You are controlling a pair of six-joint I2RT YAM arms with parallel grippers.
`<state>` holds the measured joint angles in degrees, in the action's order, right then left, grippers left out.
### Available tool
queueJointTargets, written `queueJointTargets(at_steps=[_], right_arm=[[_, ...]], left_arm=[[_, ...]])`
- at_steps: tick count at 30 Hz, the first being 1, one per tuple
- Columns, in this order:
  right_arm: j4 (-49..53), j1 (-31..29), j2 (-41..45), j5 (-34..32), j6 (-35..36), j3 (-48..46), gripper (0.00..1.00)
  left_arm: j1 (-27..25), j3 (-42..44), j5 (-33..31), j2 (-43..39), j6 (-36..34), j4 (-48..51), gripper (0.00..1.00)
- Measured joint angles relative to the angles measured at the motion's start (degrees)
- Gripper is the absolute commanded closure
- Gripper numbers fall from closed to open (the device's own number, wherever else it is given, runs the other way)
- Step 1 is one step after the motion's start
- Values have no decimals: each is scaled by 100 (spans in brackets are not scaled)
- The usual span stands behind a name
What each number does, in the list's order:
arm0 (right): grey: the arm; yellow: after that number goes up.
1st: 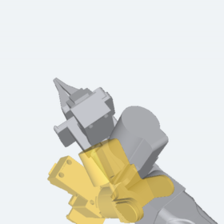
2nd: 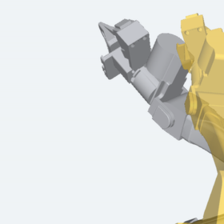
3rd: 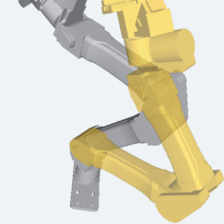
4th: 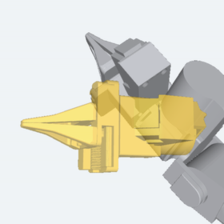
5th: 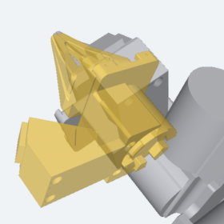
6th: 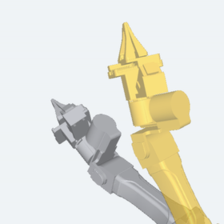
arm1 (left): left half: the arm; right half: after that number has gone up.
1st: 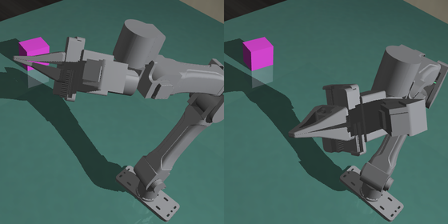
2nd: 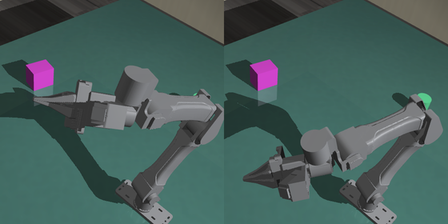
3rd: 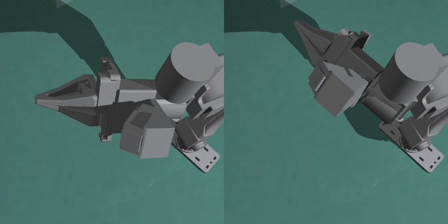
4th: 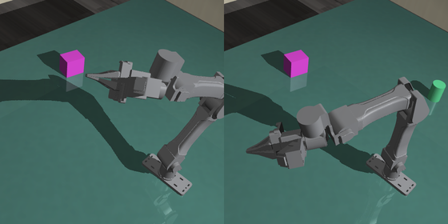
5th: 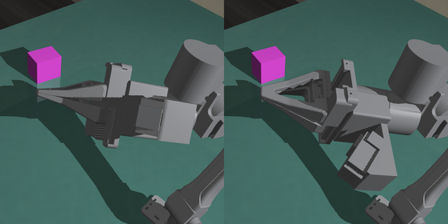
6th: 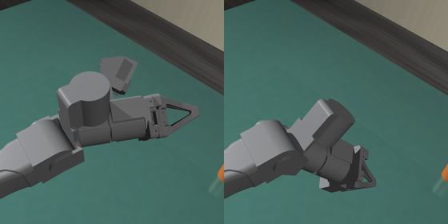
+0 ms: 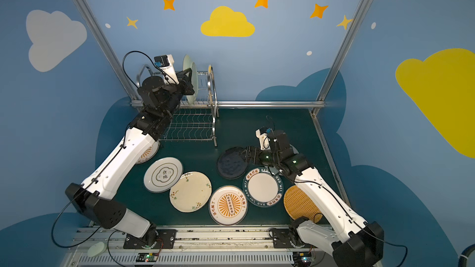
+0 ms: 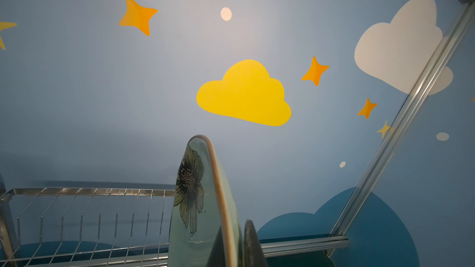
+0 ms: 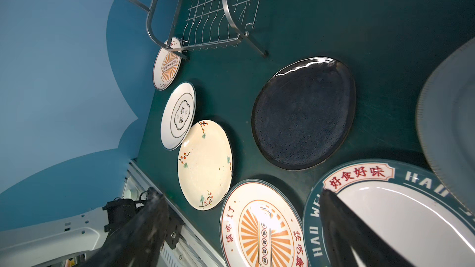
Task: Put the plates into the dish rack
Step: 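Carry the sunflower plate upright with the left gripper to the dish rack's top tier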
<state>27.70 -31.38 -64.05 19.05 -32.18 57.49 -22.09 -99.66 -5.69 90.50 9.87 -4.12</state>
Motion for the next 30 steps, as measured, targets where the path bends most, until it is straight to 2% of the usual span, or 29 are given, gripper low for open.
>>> queueJointTargets(at_steps=[6, 13, 30], right_arm=[[50, -302, -157, -114, -39, 4, 10], [76, -557, -299, -208, -122, 4, 10], [81, -627, -474, -219, -212, 2, 10]], left_arm=[[269, -376, 173, 675, 205, -101, 96], [350, -704, 295, 1156, 420, -249, 96], [409, -1005, 520, 1445, 691, -409, 96]])
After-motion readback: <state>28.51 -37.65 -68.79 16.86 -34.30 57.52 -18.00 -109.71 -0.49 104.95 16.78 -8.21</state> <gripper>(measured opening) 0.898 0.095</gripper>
